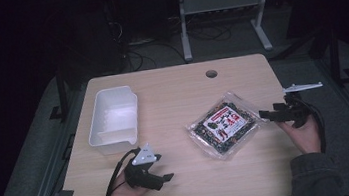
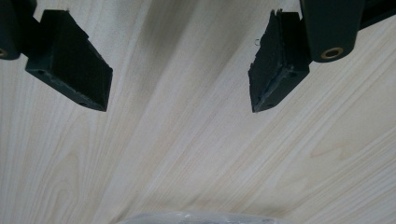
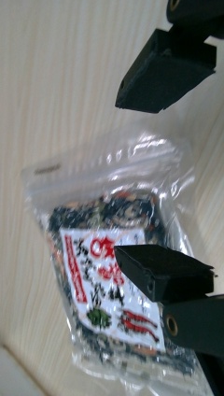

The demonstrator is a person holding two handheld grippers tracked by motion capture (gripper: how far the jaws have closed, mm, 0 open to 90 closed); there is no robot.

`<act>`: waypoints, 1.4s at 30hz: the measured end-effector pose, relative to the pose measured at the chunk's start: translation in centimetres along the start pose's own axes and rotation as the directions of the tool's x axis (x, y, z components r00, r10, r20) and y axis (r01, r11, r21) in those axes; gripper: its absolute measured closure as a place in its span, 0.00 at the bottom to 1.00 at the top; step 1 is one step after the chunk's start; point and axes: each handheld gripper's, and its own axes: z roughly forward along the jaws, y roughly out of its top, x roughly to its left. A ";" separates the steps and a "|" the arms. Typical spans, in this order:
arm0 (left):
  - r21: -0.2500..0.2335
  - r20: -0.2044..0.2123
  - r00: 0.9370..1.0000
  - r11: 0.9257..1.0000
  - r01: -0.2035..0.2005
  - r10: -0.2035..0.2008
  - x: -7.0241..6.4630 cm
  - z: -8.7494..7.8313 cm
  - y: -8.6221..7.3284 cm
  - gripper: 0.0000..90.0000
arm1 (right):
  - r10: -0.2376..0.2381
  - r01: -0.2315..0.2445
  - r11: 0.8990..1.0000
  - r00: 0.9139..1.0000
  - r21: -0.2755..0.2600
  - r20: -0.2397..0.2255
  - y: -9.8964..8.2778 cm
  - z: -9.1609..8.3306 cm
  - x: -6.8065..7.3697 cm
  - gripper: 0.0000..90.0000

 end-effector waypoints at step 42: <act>0.000 0.022 1.000 1.000 0.008 -0.008 -0.1 0.6 0.5 0.24 | 0.086 -0.085 0.996 0.995 0.023 -0.060 -1.3 1.0 -2.0 1.00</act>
